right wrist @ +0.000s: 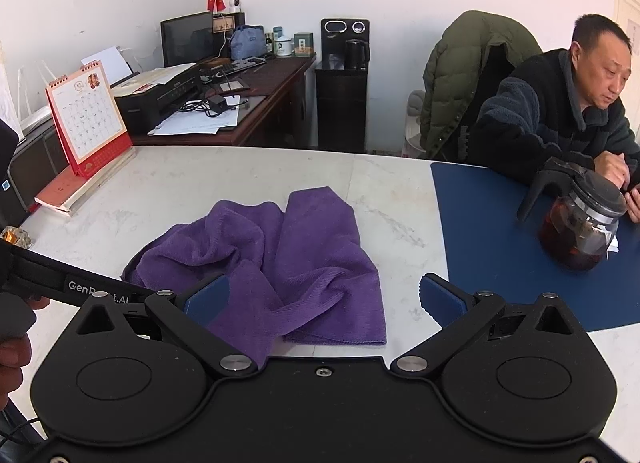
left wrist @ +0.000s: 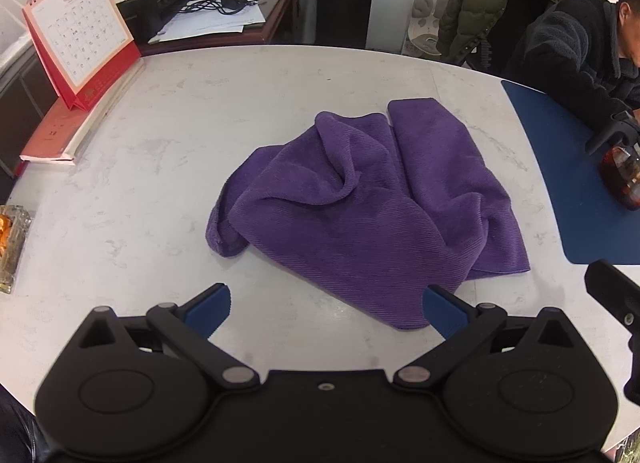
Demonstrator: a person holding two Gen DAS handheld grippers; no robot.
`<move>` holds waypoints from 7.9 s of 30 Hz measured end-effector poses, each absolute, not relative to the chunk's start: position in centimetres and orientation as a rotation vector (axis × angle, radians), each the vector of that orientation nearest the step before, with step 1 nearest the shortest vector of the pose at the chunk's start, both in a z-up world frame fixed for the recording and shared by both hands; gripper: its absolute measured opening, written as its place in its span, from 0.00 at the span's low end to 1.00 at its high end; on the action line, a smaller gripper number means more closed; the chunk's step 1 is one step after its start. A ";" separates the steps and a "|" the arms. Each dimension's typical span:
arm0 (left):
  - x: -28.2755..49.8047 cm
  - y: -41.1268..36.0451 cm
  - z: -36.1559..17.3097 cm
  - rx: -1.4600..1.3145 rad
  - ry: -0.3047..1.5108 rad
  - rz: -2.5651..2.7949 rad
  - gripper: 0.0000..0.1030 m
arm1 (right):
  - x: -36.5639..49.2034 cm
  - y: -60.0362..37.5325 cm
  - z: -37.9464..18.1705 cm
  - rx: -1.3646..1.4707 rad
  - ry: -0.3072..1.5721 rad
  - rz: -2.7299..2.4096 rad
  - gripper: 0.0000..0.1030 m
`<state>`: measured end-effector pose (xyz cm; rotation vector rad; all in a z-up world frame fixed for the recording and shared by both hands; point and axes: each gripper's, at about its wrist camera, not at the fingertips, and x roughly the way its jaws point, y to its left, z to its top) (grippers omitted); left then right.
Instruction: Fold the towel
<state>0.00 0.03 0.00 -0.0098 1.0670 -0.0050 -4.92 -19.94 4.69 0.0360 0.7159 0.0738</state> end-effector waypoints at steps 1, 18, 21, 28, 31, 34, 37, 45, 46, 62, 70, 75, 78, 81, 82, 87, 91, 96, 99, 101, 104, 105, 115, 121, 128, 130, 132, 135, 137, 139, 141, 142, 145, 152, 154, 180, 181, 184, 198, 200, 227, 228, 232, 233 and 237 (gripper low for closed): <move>0.0 0.1 0.0 -0.010 1.069 -0.004 1.00 | -4.8 -19.9 4.7 0.036 0.716 0.075 1.00; 0.1 0.3 -0.3 -0.009 1.086 0.003 1.00 | -3.9 -19.9 4.5 0.024 0.713 0.090 1.00; 0.1 0.4 -0.2 -0.010 1.085 -0.004 1.00 | -4.1 -20.0 4.4 0.025 0.714 0.087 1.00; 0.2 0.3 -0.2 -0.013 1.082 -0.016 1.00 | -4.5 -20.2 4.2 0.021 0.719 0.087 1.00; 0.2 0.3 -0.2 -0.014 1.084 -0.020 1.00 | -4.2 -20.4 4.2 0.021 0.724 0.087 1.00; 0.3 0.4 -0.2 -0.014 1.085 -0.023 1.00 | -4.6 -20.3 4.1 0.018 0.725 0.089 1.00; 0.3 0.5 -0.2 -0.015 1.085 -0.025 1.00 | -4.2 -20.5 4.2 0.019 0.730 0.088 1.00; 0.4 0.6 -0.4 -0.015 1.087 -0.030 1.00 | -4.3 -20.5 4.2 0.016 0.737 0.090 1.00; 0.4 0.6 -0.4 -0.014 1.088 -0.031 1.00 | -4.5 -20.5 4.1 0.015 0.737 0.091 1.00; 1.6 1.3 -0.9 -0.011 1.091 -0.039 1.00 | -1.8 -21.0 4.6 0.012 0.757 0.087 1.00; 3.2 0.9 -1.9 -0.004 1.106 -0.059 1.00 | -0.1 -21.2 4.6 0.019 0.749 0.068 1.00; 3.3 0.0 -2.1 0.014 1.107 -0.090 1.00 | 0.3 -21.7 4.5 0.026 0.754 0.040 1.00; 2.8 -0.5 -2.1 0.024 1.101 -0.107 1.00 | 0.2 -22.1 4.4 0.046 0.765 0.034 1.00; 2.6 -1.0 -2.2 0.030 1.096 -0.112 1.00 | -0.1 -22.6 4.2 0.073 0.780 0.040 1.00; 2.5 -1.0 -2.2 0.030 1.094 -0.113 1.00 | -0.2 -22.8 4.1 0.082 0.785 0.042 1.00; 2.2 -0.8 -2.3 0.009 1.088 -0.110 1.00 | -0.6 -23.5 3.8 0.140 0.812 0.052 1.00; 2.0 -0.6 -2.4 -0.004 1.081 -0.108 1.00 | -1.0 -23.6 3.8 0.178 0.821 0.051 1.00; 2.4 -0.2 -2.7 0.013 1.078 -0.093 1.00 | -1.6 -23.6 3.7 0.171 0.817 0.044 1.00; 2.8 0.4 -3.1 0.022 1.081 -0.084 1.00 | -1.7 -23.3 3.6 0.161 0.821 0.039 1.00; 3.0 1.0 -3.3 0.030 1.081 -0.078 1.00 | -1.7 -23.1 3.5 0.164 0.823 0.042 1.00; 3.3 1.9 -3.6 0.028 1.080 -0.074 1.00 | -1.4 -22.4 3.7 0.191 0.834 0.042 1.00; 3.4 2.3 -3.6 0.023 1.075 -0.077 1.00 | -1.2 -22.2 3.8 0.201 0.840 0.042 1.00; 4.3 4.7 -4.6 -0.008 1.075 -0.096 1.00 | 0.1 -22.0 5.5 0.266 0.834 0.069 1.00; 4.3 5.4 -4.3 -0.017 1.072 -0.079 1.00 | 0.7 -22.3 7.1 0.315 0.797 0.098 1.00; 4.2 5.1 -3.5 -0.042 1.034 -0.049 1.00 | 1.7 -22.6 5.2 0.430 0.902 0.156 1.00; 4.4 5.2 -3.6 -0.062 1.044 -0.044 1.00 | 0.5 -22.4 4.8 0.456 0.898 0.129 1.00; 4.6 5.0 -3.5 -0.065 1.047 -0.043 1.00 | -0.9 -22.1 4.4 0.478 0.893 0.107 1.00; 4.8 4.6 -3.3 -0.051 1.042 -0.037 1.00 | -3.0 -21.5 3.9 0.512 0.885 0.075 1.00; 4.9 4.4 -3.1 -0.045 1.038 -0.032 1.00 | -4.4 -21.1 3.5 0.534 0.880 0.054 1.00; 5.1 4.3 -3.0 -0.039 1.033 -0.027 1.00 | -5.0 -21.0 3.6 0.539 0.884 0.072 1.00; 5.3 4.1 -3.0 -0.032 1.029 -0.022 1.00 | -5.2 -20.9 3.8 0.538 0.892 0.105 1.00; 5.4 4.1 -2.9 -0.031 1.024 -0.020 1.00 | -5.3 -20.7 4.1 0.519 0.896 0.120 1.00; 5.6 3.9 -2.7 -0.030 1.009 -0.016 1.00 | -4.8 -19.8 4.5 0.443 0.940 0.190 1.00; 5.7 3.6 -3.1 -0.023 1.022 -0.028 1.00 | -2.9 -20.3 4.5 0.539 0.923 0.353 1.00; 5.7 3.6 -3.2 -0.020 1.028 -0.027 1.00 | -1.7 -20.8 5.1 0.495 0.882 0.321 1.00; 5.5 3.1 -3.8 -0.027 1.114 -0.030 1.00 | 3.8 -23.1 6.1 0.170 0.633 0.236 1.00; 5.4 3.3 -3.7 -0.022 1.111 -0.021 1.00 | 4.2 -23.3 5.7 0.185 0.675 0.240 1.00; 5.5 3.9 -3.7 -0.019 1.099 0.002 1.00 | 4.3 -23.4 5.1 0.167 0.688 0.206 1.00; 7.1 6.2 -4.0 0.040 1.056 0.082 1.00 | 5.9 -22.3 3.7 0.043 0.745 0.149 1.00; 7.6 6.5 -4.2 0.048 1.049 0.089 1.00 | 6.3 -22.1 3.4 0.026 0.751 0.133 1.00; 11.0 12.7 -8.8 0.043 1.068 0.098 0.78 | 11.4 -23.7 -1.7 -0.043 0.843 0.023 1.00; 10.9 12.8 -8.9 0.040 1.070 0.095 0.77 | 11.4 -23.6 -1.6 -0.043 0.841 0.027 1.00; 10.2 12.6 -9.1 0.033 1.075 0.049 0.66 | 11.3 -23.2 -1.6 -0.042 0.838 0.043 1.00; 10.2 12.6 -9.2 0.032 1.076 0.040 0.62 | 11.3 -23.1 -1.7 -0.043 0.840 0.047 1.00; 10.2 12.8 -9.4 0.003 1.079 0.010 0.44 | 11.3 -22.7 -1.7 -0.041 0.847 0.061 1.00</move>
